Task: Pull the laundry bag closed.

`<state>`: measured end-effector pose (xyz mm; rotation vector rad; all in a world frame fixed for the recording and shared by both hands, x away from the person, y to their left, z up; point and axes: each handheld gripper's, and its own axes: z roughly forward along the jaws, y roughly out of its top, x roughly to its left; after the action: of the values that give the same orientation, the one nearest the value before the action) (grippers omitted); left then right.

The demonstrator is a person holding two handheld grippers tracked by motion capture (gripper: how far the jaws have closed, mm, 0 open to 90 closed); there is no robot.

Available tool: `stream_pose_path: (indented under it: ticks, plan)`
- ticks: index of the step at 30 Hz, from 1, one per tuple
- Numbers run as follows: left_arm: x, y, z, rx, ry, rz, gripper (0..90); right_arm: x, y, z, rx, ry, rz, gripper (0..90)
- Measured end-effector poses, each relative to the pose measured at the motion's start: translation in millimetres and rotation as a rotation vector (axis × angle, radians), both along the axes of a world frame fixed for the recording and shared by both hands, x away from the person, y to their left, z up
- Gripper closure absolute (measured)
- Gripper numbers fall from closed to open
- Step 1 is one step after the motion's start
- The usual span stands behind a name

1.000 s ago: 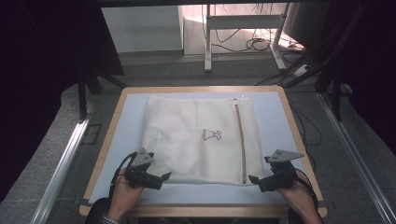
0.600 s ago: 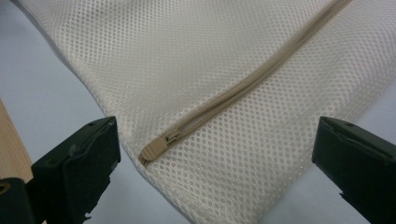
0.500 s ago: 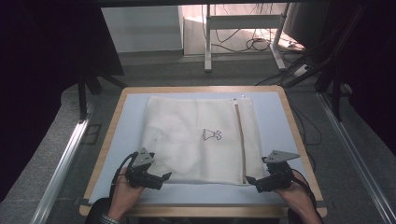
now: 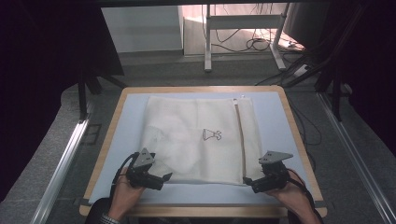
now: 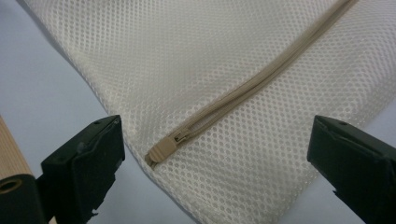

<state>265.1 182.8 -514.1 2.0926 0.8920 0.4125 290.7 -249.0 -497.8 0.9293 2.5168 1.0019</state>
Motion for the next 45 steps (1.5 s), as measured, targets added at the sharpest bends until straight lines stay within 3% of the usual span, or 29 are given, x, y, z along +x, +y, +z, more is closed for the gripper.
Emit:
stream_pose_path:
  ticks: [5, 9, 17, 22, 30, 35, 40, 45]
  plan:
    - [-0.6, -0.8, 0.5, 0.001, -0.009, -0.005, 1.9, -3.2, 6.6, 1.4, -0.044, -0.005, 0.011, 12.3]
    - [-1.6, -2.0, 1.2, 0.0, -0.019, -0.017, 1.9, -5.1, 11.3, 1.3, -0.093, -0.028, 0.003, 24.5]
    - [-1.8, -2.7, 1.3, 0.011, -0.022, -0.023, 1.9, -2.9, 10.8, 3.1, -0.124, -0.041, 0.015, 37.1]
    - [-2.0, -3.1, 1.2, 0.016, -0.024, -0.025, 1.9, -6.3, 15.8, 3.9, -0.135, -0.062, 0.064, 43.5]
    - [-2.1, -3.9, 0.8, 0.022, -0.023, -0.026, 1.9, -12.2, 24.6, -0.6, -0.166, -0.041, 0.159, 52.4]
    - [-1.9, -4.4, 0.5, 0.034, -0.022, -0.033, 2.0, -13.9, 28.5, -5.4, -0.226, -0.053, 0.186, 57.3]
    - [-2.2, -5.2, 0.3, 0.041, -0.023, -0.032, 2.2, -16.6, 28.0, -0.3, -0.237, -0.111, 0.192, 65.8]
    - [-2.0, -5.2, 0.2, 0.042, -0.024, -0.031, 2.2, -14.9, 22.3, 2.3, -0.228, -0.119, 0.173, 72.3]
